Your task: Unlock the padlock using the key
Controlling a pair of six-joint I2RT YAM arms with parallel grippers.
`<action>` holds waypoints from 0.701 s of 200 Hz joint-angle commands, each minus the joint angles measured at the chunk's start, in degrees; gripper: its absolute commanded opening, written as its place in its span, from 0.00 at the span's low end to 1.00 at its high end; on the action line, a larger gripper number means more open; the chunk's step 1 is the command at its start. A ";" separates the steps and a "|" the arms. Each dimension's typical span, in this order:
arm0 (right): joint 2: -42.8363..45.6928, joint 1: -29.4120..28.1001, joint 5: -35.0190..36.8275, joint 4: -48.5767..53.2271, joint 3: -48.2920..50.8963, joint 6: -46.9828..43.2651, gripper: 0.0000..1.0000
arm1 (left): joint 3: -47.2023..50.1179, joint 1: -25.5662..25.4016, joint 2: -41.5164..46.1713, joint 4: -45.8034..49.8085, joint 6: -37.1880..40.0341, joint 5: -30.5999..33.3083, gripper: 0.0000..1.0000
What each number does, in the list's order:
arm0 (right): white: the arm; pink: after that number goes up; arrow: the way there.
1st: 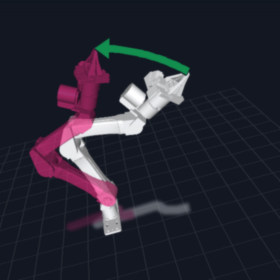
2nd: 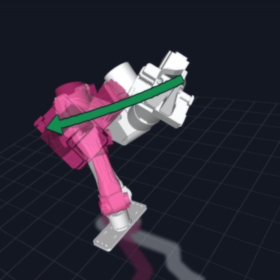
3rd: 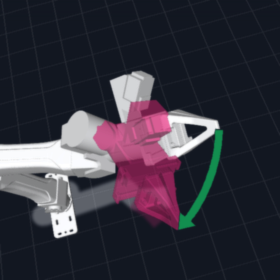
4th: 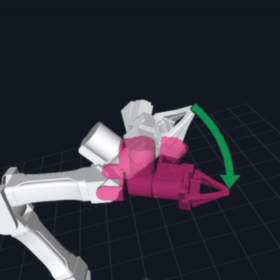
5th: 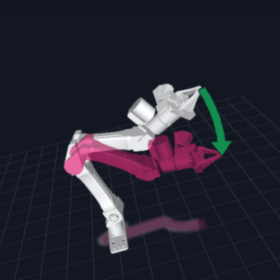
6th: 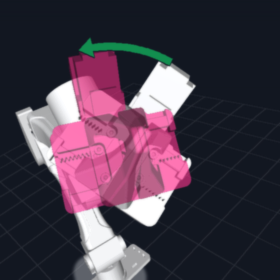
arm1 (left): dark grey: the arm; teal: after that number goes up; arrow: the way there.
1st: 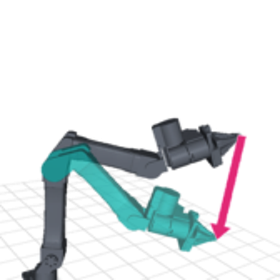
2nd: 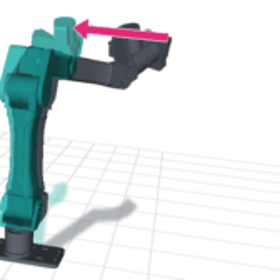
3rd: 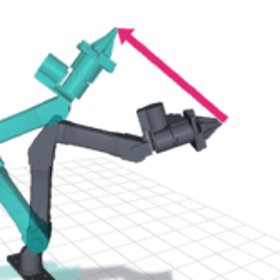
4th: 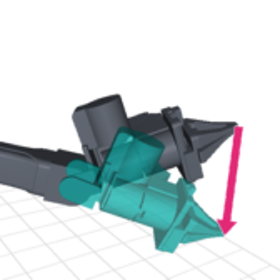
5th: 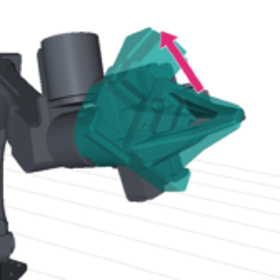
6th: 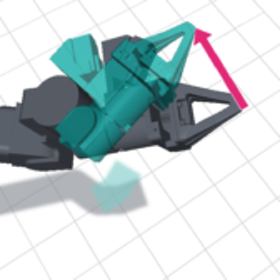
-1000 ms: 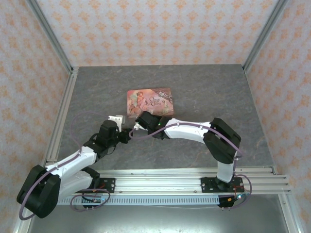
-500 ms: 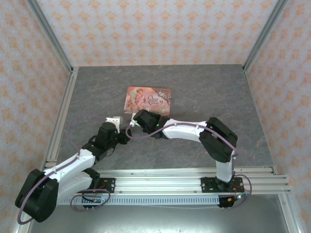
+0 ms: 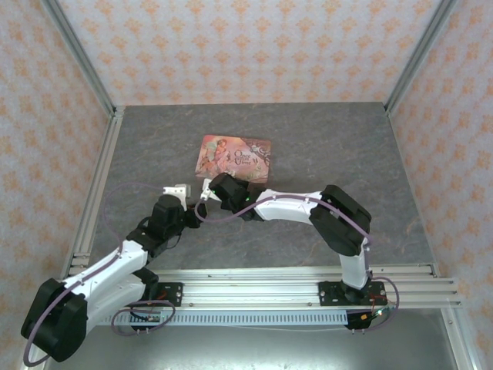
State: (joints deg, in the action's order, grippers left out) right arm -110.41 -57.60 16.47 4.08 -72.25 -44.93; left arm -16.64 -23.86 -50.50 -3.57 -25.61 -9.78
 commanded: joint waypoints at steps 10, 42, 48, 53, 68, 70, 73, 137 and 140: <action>8.72 -0.22 -5.52 2.54 -0.67 12.70 0.00 | -0.90 0.56 4.80 8.73 -1.31 6.64 0.44; 14.86 -0.14 -8.97 9.38 0.24 27.87 0.00 | -3.62 0.58 9.72 16.47 -1.88 11.70 0.67; 16.19 -0.23 -9.51 10.17 1.31 32.14 0.00 | -4.33 0.61 10.46 18.09 -2.22 12.84 0.75; 17.23 -0.16 -10.11 10.50 2.17 35.16 0.00 | -4.92 0.61 10.99 19.40 -2.43 13.70 0.83; 20.23 -0.20 -12.67 10.32 5.56 44.18 0.00 | -6.64 0.57 12.12 22.90 -3.40 15.58 0.97; 20.61 -0.20 -13.04 10.22 6.01 45.57 0.00 | -6.84 0.59 12.21 23.26 -3.53 15.69 0.98; 21.14 -0.17 -13.74 10.03 6.93 47.50 0.00 | -7.23 0.57 12.33 23.82 -3.63 15.85 1.00; 23.71 4.02 -25.74 10.43 17.76 72.93 0.00 | -11.92 0.61 9.37 30.73 -7.96 14.14 1.00; 23.50 4.17 -26.30 10.07 18.04 73.33 0.00 | -11.99 0.60 9.15 30.73 -8.01 14.03 1.00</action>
State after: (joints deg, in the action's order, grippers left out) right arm -86.91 -55.94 -2.94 14.26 -57.21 15.55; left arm -26.92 -23.83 -39.81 22.48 -31.53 3.68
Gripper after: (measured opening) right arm 0.079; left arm 0.998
